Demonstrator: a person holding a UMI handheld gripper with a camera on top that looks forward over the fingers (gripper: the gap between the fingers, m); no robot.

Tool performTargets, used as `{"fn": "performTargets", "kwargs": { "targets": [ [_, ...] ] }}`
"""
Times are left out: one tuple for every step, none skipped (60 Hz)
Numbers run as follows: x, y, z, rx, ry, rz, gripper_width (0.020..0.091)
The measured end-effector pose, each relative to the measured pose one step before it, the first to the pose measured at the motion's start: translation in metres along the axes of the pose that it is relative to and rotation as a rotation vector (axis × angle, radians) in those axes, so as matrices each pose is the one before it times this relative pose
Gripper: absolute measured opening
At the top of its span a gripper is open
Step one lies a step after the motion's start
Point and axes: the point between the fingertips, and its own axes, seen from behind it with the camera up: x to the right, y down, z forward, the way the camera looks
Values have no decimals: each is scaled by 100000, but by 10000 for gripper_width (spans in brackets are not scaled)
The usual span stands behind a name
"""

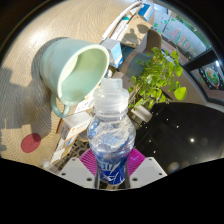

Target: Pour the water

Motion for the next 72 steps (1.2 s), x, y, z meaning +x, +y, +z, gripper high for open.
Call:
{"fn": "performTargets", "kwargs": {
  "targets": [
    [-4, 24, -26, -115, -321, 1008, 337],
    [45, 109, -39, 270, -399, 1384, 338],
    [51, 172, -64, -42, -47, 1612, 340],
    [39, 134, -40, 48, -402, 1717, 341],
    [43, 153, -87, 22, -495, 2005, 341],
    [116, 170, -87, 46, -318, 2416, 341],
    [270, 219, 0, -75, 92, 2592, 342],
    [220, 227, -148, 214, -122, 3398, 342],
    [309, 332, -218, 678, -627, 3727, 341],
    [295, 268, -164, 283, -324, 3997, 340],
    [289, 366, -180, 179, -306, 4461, 340],
    [393, 383, -197, 66, -229, 4821, 339],
    [384, 376, -198, 125, -264, 5130, 340],
    [413, 334, -242, 67, -339, 5019, 341],
    [389, 389, -246, 73, -688, 5499, 341],
    [438, 291, -303, -146, -71, 5308, 343],
    [512, 461, -129, 967, -1269, 6021, 344],
    [358, 205, -253, 866, -1126, 5947, 344],
    [315, 172, -290, 991, -1441, 5830, 344],
    [348, 185, -284, 924, -1446, 5920, 344],
    [379, 188, -290, 790, -1183, 6182, 345],
    [395, 161, -278, 864, -1059, 6210, 344],
    [110, -67, -657, 503, 107, 5493, 345],
    [512, 331, 62, 1249, -1813, 5562, 346],
    [457, 221, -169, 602, -793, 5130, 345],
    [503, 304, -182, 310, -304, 5200, 345],
    [456, 286, -155, 314, -270, 5319, 346],
    [281, 230, -111, 557, -810, 5385, 345],
    [13, 89, -362, 506, -1054, 4941, 346],
    [134, 244, -58, 531, -1611, 5188, 344],
    [135, 287, -28, 392, -1626, 5233, 345],
    [89, 338, 5, 212, -1630, 5341, 344],
    [25, 391, 41, -28, -1773, 5186, 344],
    [-15, 483, 57, -234, -1829, 5010, 345],
    [37, 507, 69, -222, -1641, 4903, 345],
    [-87, 500, -64, -52, -701, 4581, 344],
    [81, 608, 167, -457, -1184, 4581, 344],
    [89, 684, 170, -694, -1328, 4259, 343],
    [53, 660, 134, -594, -1444, 3974, 343],
    [45, 710, 199, -533, -1431, 3721, 344],
    [-27, 667, 308, -353, -1231, 3479, 344],
    [76, 670, 264, -297, -1352, 2808, 344],
    [33, 639, 258, -285, -1552, 2542, 343],
    [81, 601, 236, -64, -1397, 2493, 343],
    [115, 551, 213, 66, -1316, 2268, 342],
    [100, 580, 229, -21, -1123, 2196, 343],
    [119, 565, 195, -262, -1037, 2019, 343],
    [90, 617, 220, -581, -1011, 1912, 342],
    [49, 645, 274, -782, -964, 1845, 343],
    [83, 643, 245, -794, -898, 1709, 343],
    [-10, 748, 370, -523, -822, 1634, 342],
    [-71, 614, 358, -726, -737, 1405, 343],
    [34, 552, 230, -549, -855, 1274, 343],
    [38, 517, 193, -437, -886, 1031, 344],
    [42, 510, 246, -400, -794, 758, 346],
    [30, 508, 259, -444, -754, 528, 347],
    [-31, 480, 249, -429, -874, 549, 346],
    [19, 599, 236, -287, -1067, 746, 346],
    [-231, 543, 297, -319, -790, 768, 346],
    [-39, 443, 228, -545, -766, 673, 346],
    [-19, 438, 218, -523, -521, 701, 346],
    [5, 403, 208, -455, -480, 559, 346],
    [16, 409, 198, -306, -464, 284, 346],
    [86, 459, 5, -168, -482, 172, 352],
    [56, 375, 150, -159, -161, -66, 359],
    [37, 434, 128, -295, -60, -206, 358],
    [47, 570, 319, -350, 18, -170, 362],
    [81, 470, 80, -610, 194, -329, 369],
    [6, 294, -132, 614, 97, -815, 377],
    [-73, -480, 15, 3077, -392, 105, 380],
    [31, 176, -23, 8, 162, -334, 381],
    [25, 245, -132, -381, 108, -508, 388]
  ]
}}
